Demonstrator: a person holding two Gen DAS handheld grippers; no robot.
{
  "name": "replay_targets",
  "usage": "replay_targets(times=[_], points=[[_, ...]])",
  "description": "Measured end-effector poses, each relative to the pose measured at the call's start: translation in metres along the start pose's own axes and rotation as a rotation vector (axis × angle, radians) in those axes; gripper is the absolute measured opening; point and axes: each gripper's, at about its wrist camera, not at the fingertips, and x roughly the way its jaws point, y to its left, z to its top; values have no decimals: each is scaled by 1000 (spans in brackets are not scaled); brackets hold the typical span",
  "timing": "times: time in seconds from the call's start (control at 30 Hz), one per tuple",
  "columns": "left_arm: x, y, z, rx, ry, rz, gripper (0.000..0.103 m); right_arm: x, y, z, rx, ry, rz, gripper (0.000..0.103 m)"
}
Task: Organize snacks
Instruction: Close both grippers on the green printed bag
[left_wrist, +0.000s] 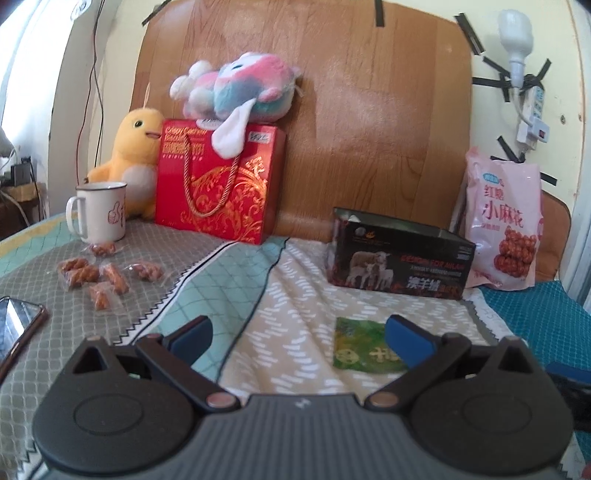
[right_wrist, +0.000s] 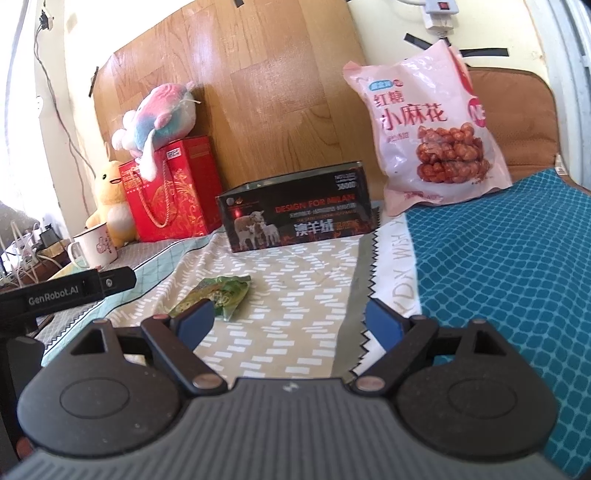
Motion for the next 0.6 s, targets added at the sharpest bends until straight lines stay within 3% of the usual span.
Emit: replay_targets(times=[0.13,0.37,0.47,0.6], points=[[14,22,21,-44,81,-63,98,21,5,9,-2,73,84,90],[58,14,41,-39,307,-296,68,69,35,25,-181,199,167,67],[75,6,39,-33,366,-365,67,85,35,29,-182,243,179,64],[98,-2,30,-38,453,-400,67,101,33,32,-155,294,203,48]])
